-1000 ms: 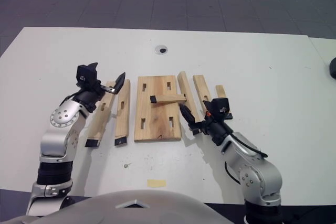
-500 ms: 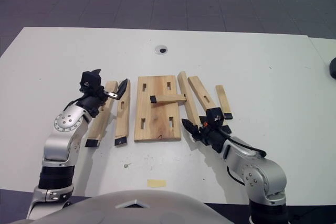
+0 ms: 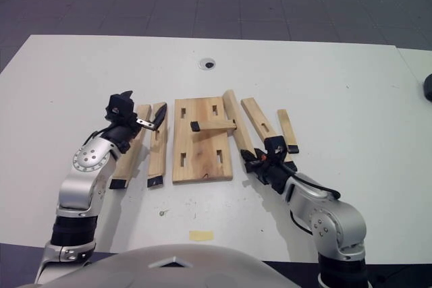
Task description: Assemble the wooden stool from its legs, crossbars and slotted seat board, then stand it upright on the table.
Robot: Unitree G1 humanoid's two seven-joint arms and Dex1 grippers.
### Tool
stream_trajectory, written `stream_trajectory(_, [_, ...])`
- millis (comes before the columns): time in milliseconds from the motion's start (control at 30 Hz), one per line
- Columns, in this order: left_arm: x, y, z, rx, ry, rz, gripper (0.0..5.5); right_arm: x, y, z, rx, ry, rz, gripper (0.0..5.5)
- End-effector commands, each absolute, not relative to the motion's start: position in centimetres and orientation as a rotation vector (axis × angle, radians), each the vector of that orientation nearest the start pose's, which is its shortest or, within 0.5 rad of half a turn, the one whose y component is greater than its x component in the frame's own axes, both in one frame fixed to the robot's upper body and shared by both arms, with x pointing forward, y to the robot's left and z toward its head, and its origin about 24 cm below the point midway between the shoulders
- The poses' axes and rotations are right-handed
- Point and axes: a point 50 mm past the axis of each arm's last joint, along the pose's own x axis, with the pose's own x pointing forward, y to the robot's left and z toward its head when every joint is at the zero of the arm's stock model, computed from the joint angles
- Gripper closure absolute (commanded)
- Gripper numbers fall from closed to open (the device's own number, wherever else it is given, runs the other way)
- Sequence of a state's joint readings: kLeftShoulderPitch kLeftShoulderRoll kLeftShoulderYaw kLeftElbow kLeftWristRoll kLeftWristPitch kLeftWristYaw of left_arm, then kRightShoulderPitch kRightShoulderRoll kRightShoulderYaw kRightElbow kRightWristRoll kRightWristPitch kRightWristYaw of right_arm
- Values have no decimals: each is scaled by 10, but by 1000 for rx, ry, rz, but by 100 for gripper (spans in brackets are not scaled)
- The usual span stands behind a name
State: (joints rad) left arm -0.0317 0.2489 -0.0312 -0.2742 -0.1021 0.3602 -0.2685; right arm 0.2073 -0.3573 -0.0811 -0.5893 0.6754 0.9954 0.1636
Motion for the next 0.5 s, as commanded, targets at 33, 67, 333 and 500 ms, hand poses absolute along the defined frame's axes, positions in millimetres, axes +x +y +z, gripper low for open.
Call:
stream_trajectory(33, [254,162,81,156,79,-323,10,189,-172,58,224,606,385,447])
stream_trajectory(67, [255,162,82,156,75,-323,10,192,-172,58,225,595,375,447])
stream_trajectory(333, [282,189,121,-75,-13,-304,10,221,-180,89,405,276,379,447])
stream_trajectory(500, [300,196,162,-596,11,-588,10,222,-195,124,666,50,682,447])
